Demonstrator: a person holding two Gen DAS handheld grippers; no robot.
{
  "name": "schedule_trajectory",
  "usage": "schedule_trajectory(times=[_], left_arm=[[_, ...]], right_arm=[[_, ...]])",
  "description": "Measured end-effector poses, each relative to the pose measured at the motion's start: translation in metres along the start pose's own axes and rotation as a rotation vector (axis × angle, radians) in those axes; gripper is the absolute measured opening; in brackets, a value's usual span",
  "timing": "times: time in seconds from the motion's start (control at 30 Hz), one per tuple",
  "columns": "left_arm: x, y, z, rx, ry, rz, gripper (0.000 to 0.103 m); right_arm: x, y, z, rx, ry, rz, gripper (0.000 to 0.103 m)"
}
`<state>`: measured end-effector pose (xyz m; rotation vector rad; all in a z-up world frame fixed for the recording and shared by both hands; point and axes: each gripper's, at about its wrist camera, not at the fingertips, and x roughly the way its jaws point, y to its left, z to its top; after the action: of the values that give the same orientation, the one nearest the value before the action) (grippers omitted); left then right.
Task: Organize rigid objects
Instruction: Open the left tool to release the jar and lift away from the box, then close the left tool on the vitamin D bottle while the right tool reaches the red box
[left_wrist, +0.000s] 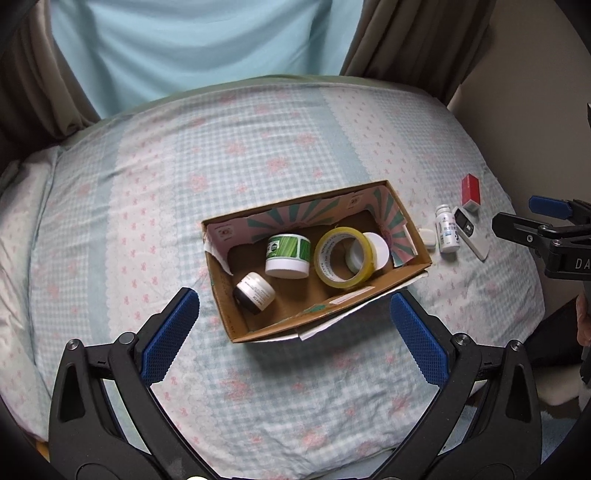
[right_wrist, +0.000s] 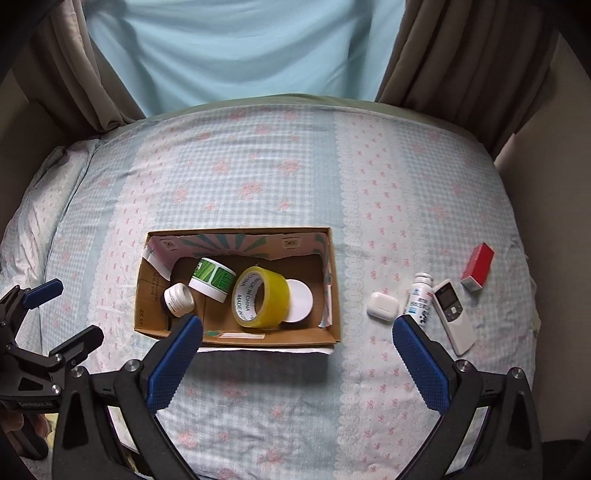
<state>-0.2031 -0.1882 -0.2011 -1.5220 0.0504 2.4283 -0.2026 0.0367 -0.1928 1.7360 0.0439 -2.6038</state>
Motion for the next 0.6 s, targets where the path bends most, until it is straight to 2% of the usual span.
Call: schedule_trajectory(times=[0.27,0.4,0.6], left_arm=[[-0.012,-0.048,0.002,-0.025,-0.014,-0.069,0.103],[-0.013,-0.085,0.001,0.009,-0.014,-0.054,0.103],[-0.011,-0.15,0.001,0.012,0.001,-0.039,0.103]], right_arm=[[-0.04,-0.075,-0.043,0.161,-0.03,-0.069,0.102],[-0.056,-0.119,-0.066,0.243,-0.051,-0.076,0.103],[-0.056,-0.172,-0.086,0.258,-0.055,-0.058,0.103]])
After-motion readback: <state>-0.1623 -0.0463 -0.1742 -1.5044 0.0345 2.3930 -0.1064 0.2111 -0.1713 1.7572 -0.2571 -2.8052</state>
